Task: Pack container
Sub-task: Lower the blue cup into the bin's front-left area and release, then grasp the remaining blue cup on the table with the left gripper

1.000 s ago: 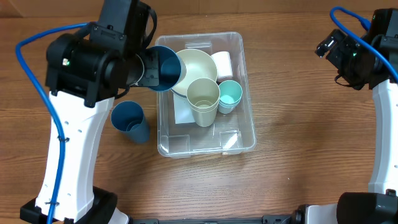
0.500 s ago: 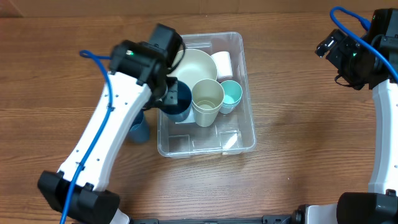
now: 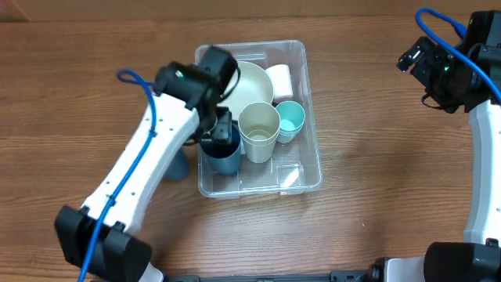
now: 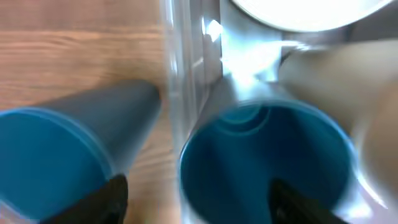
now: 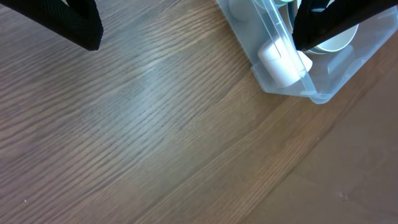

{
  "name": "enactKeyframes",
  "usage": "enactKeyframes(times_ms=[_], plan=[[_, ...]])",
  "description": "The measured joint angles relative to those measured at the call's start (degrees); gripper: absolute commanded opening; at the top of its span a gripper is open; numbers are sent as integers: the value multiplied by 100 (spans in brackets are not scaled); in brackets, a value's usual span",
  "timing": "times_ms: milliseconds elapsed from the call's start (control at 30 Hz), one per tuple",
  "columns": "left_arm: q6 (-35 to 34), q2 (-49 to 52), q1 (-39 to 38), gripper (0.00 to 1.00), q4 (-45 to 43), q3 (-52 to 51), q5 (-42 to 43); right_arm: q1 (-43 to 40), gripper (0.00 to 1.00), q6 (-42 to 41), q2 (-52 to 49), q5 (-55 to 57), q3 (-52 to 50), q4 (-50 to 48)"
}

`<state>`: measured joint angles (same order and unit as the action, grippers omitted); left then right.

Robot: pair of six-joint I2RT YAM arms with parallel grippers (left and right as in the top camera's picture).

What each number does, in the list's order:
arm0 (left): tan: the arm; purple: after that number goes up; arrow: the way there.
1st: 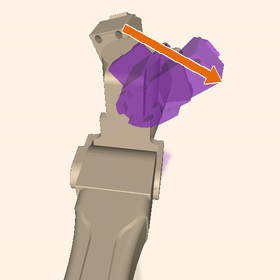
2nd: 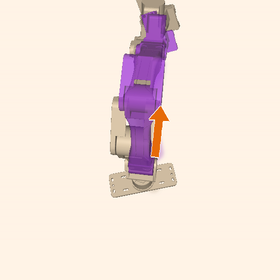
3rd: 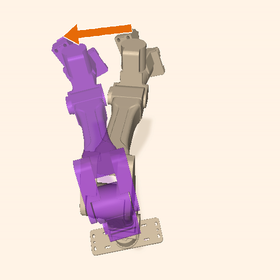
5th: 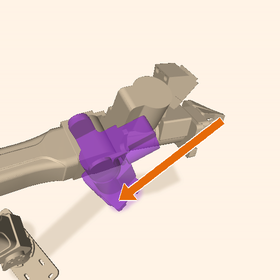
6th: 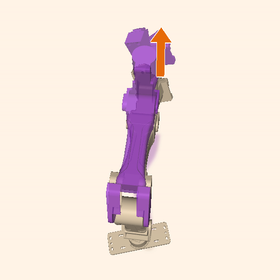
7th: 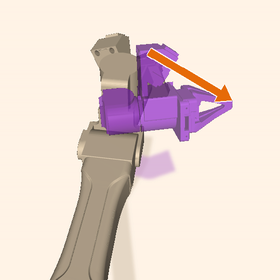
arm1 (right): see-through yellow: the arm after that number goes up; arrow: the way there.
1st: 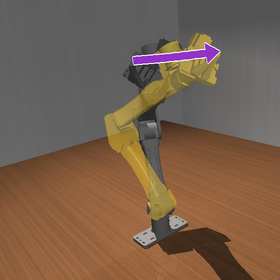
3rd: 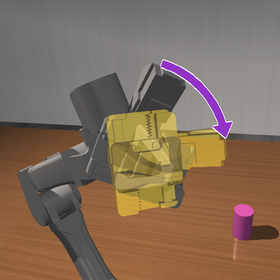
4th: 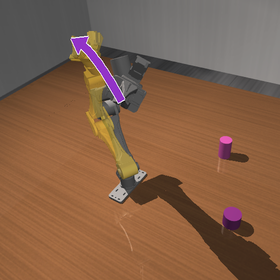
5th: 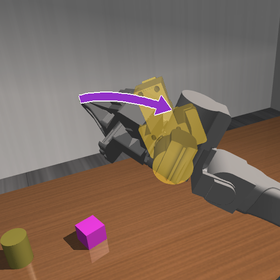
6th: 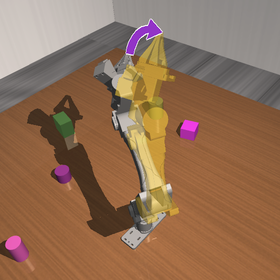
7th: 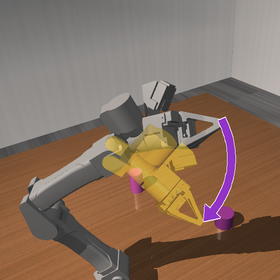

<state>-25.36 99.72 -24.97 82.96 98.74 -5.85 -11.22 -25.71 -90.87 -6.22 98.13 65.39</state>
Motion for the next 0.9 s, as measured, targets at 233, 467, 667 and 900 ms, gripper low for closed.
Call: enactKeyframes(times_ms=[233,467,667,900], plan=[[234,-516,984,90,1335,2662,-66,2,100,0,0,-2,0,2],[400,-1788,2741,84,1263,1113,74,0,100,0,0,0,0,0],[713,-1558,2809,75,-155,-1394,474,0,100,0,0,2,0,0],[927,-1569,2809,4,-1141,-2544,660,0,100,0,0,0,0,-2]])
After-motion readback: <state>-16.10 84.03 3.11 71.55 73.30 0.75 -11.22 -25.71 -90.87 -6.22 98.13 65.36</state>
